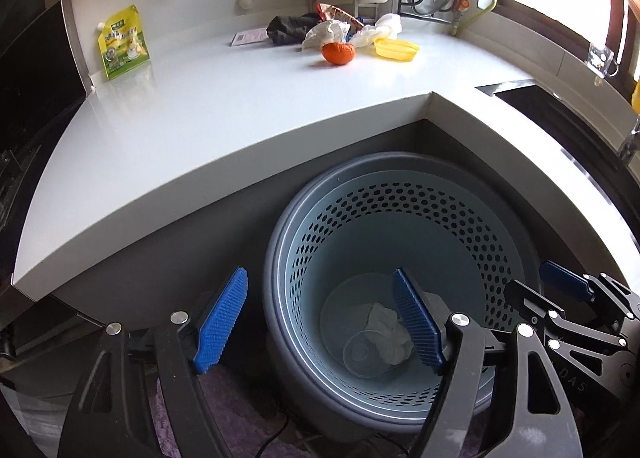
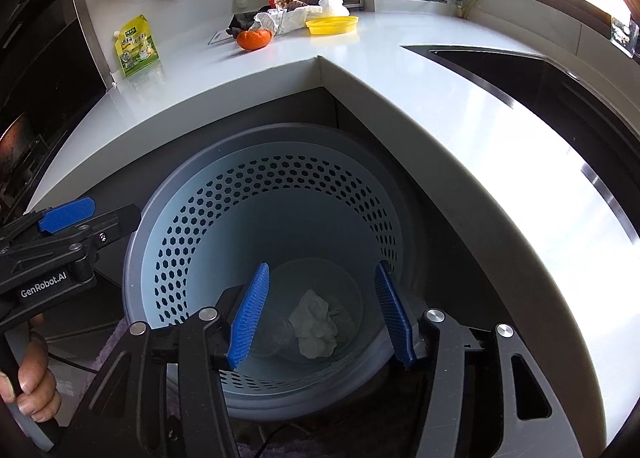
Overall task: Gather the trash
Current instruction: 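Open the right tool over the basket while the left tool releases the cup, then grasp the yellow lid with the right tool while the left tool grasps the orange peel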
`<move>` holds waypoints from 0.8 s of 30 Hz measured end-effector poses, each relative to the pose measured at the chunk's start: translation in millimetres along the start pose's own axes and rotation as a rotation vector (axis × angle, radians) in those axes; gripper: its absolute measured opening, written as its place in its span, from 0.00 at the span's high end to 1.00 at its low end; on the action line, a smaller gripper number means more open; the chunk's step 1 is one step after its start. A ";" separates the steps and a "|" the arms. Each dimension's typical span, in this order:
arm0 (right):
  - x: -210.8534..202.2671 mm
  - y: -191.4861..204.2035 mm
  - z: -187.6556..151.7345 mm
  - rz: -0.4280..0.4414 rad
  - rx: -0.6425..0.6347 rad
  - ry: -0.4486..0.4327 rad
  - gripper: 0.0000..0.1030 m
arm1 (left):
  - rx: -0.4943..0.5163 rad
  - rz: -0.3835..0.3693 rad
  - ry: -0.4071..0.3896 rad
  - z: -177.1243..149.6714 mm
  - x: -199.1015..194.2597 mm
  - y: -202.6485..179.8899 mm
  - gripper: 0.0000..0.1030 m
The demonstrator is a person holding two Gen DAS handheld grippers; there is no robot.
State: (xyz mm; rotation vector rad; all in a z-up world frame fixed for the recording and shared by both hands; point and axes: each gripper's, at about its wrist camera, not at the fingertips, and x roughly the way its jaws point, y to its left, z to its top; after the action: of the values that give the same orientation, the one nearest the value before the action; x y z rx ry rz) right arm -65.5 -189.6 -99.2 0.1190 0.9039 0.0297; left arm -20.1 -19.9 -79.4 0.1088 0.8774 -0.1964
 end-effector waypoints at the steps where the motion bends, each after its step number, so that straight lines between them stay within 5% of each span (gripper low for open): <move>1: -0.8 -0.8 0.4 0.000 0.002 -0.003 0.48 | 0.001 0.003 -0.003 0.3 -0.9 0.0 0.29; 13: -15.3 -4.4 12.3 0.007 -0.003 -0.065 0.43 | 0.003 0.018 -0.068 12.0 -16.5 5.1 0.21; 24: -21.3 -11.3 60.8 0.027 -0.032 -0.153 0.34 | -0.026 0.038 -0.161 54.1 -24.3 16.7 0.09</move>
State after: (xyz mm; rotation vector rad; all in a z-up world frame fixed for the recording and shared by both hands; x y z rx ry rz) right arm -31.2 -207.9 -46.6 0.1021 0.7489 0.0595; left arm 9.0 -10.0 -26.0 0.0842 0.7172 -0.1558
